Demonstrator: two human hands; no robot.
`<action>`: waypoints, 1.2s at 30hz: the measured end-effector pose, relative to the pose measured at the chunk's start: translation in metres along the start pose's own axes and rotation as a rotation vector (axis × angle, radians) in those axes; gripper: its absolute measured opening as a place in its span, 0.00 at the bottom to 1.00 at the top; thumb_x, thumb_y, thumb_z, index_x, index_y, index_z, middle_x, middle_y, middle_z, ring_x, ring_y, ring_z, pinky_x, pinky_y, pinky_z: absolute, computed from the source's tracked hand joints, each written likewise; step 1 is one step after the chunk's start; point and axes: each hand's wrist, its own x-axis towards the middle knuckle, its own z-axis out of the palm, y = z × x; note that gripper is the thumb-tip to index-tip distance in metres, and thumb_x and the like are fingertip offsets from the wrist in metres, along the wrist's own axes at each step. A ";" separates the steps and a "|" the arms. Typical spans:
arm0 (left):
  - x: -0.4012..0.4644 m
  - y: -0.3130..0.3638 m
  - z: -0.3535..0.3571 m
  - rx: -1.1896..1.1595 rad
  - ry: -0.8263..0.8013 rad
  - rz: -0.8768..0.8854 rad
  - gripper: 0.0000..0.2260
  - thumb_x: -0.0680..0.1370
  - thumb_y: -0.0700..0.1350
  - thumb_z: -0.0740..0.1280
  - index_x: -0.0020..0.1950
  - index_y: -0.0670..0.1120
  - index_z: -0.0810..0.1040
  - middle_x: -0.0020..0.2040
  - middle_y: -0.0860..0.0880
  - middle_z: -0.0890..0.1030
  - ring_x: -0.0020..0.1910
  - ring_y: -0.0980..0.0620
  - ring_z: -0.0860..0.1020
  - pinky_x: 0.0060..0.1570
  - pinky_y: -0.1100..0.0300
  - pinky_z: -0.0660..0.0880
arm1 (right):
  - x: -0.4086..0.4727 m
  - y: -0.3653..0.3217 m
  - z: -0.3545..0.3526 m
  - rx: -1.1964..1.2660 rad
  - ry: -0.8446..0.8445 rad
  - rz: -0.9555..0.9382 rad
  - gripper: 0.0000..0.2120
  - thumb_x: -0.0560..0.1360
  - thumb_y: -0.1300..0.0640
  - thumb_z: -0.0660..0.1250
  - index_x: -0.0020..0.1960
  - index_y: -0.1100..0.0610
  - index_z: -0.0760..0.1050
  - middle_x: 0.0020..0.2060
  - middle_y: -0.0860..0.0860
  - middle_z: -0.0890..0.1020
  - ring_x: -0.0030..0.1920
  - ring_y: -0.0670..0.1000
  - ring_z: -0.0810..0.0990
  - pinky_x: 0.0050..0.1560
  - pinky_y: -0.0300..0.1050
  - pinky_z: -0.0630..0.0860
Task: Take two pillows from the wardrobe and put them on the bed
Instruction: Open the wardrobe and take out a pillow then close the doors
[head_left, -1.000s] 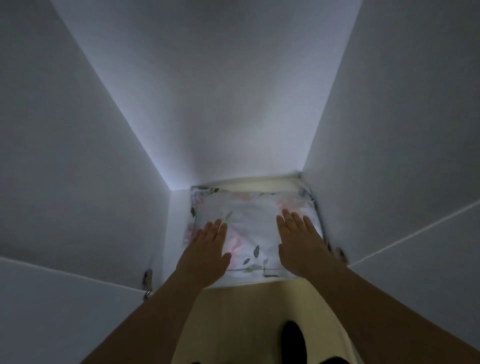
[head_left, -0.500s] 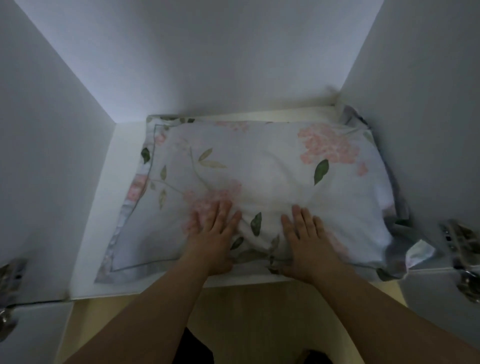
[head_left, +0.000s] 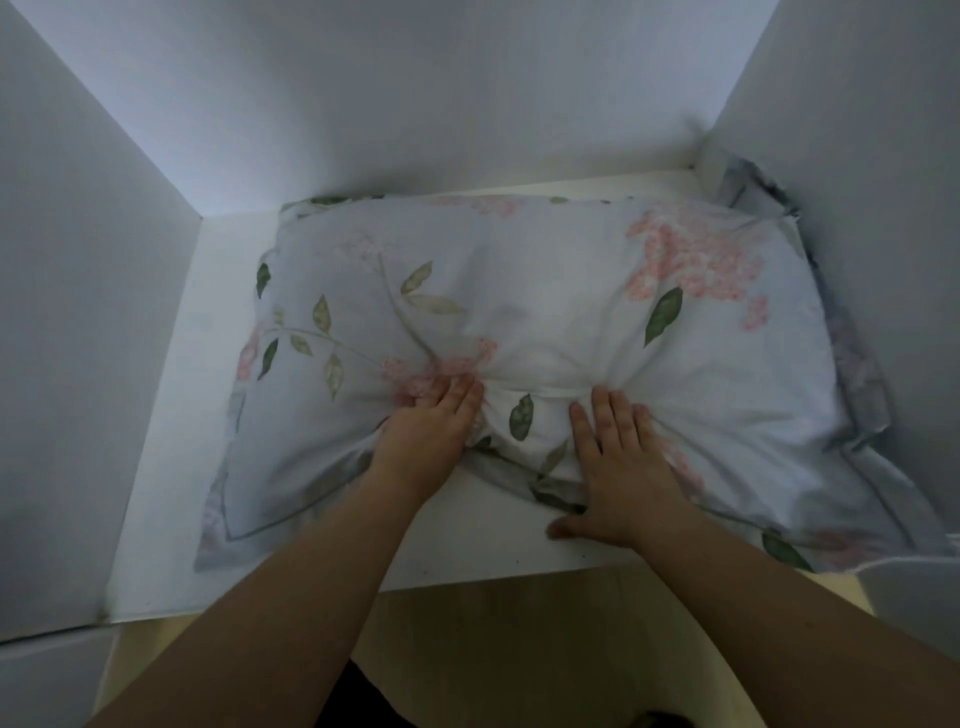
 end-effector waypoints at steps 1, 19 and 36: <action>0.003 -0.002 -0.004 -0.024 0.033 -0.008 0.23 0.81 0.43 0.53 0.76 0.48 0.59 0.76 0.46 0.64 0.71 0.45 0.66 0.61 0.48 0.72 | -0.001 -0.003 -0.001 0.015 0.026 0.012 0.62 0.61 0.23 0.59 0.76 0.59 0.32 0.74 0.63 0.32 0.75 0.63 0.33 0.74 0.61 0.35; -0.047 0.025 -0.033 -0.179 0.189 -0.396 0.48 0.69 0.62 0.64 0.78 0.46 0.39 0.79 0.42 0.47 0.77 0.42 0.47 0.72 0.35 0.42 | -0.001 -0.021 -0.111 0.206 0.386 -0.065 0.18 0.77 0.54 0.60 0.66 0.53 0.70 0.56 0.55 0.81 0.53 0.59 0.80 0.50 0.50 0.74; -0.256 0.010 -0.448 -0.404 -0.027 -0.255 0.11 0.73 0.40 0.61 0.50 0.47 0.80 0.46 0.44 0.83 0.45 0.43 0.81 0.42 0.55 0.73 | -0.274 -0.040 -0.453 0.095 0.109 -0.114 0.08 0.75 0.53 0.61 0.52 0.55 0.71 0.48 0.53 0.80 0.45 0.54 0.80 0.40 0.43 0.68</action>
